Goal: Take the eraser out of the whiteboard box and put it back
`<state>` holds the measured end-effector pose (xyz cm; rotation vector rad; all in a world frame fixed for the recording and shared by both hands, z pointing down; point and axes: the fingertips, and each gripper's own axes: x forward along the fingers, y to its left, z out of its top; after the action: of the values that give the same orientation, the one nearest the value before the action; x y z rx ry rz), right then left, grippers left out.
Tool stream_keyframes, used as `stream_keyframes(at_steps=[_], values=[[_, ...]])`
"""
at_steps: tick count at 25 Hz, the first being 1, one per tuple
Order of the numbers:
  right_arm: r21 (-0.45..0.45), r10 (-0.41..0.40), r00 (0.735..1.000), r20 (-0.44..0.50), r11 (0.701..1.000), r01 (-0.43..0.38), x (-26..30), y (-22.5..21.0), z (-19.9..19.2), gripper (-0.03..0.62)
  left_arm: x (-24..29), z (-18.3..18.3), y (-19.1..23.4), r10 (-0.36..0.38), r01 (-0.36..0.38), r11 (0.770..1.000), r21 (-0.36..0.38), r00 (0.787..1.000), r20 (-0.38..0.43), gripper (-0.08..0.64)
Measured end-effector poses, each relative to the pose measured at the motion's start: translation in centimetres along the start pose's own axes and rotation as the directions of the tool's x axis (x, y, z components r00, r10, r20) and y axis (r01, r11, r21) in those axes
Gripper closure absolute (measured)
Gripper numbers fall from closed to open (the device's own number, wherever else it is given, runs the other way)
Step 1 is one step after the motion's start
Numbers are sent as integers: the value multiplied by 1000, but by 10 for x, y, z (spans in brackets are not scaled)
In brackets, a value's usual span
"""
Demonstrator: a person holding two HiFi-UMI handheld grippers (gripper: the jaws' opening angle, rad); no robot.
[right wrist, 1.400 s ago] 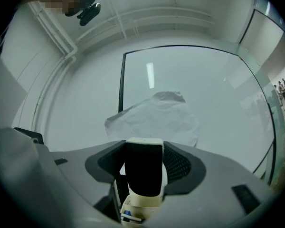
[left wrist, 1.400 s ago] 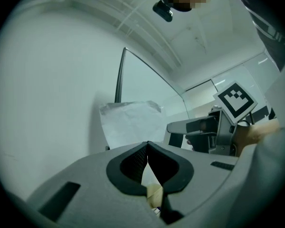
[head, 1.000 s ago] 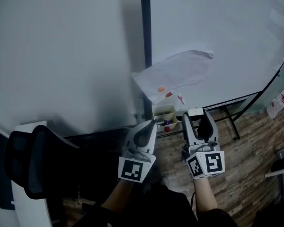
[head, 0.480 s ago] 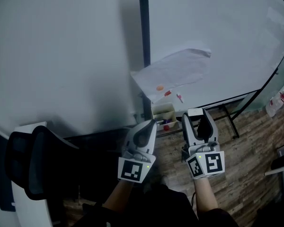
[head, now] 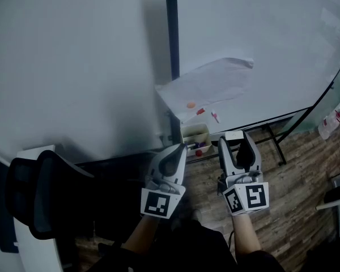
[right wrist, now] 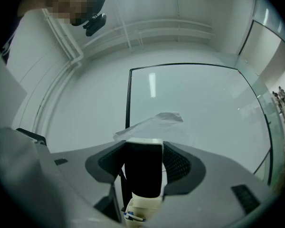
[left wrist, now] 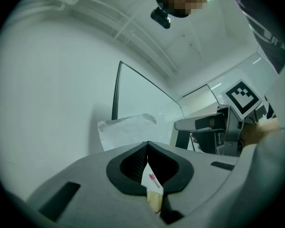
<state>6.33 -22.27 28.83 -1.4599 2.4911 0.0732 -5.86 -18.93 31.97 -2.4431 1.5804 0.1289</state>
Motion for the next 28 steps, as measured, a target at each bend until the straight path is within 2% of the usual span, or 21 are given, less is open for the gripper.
stream_keyframes(at_steps=[8,22,28], values=[[31,11,999,-48,999,-9,16,-5,-26,359,8,-20,10,16,-17,1000,-19,999,-40,555],[125,38,983,-178,992,-16,50,-19,-137,359,31,-89,24,28,-41,996,-83,987,-158,555],[131,56,979,-195,991,-31,55,-21,-156,359,34,-106,26,40,-59,993,-98,982,-186,555]])
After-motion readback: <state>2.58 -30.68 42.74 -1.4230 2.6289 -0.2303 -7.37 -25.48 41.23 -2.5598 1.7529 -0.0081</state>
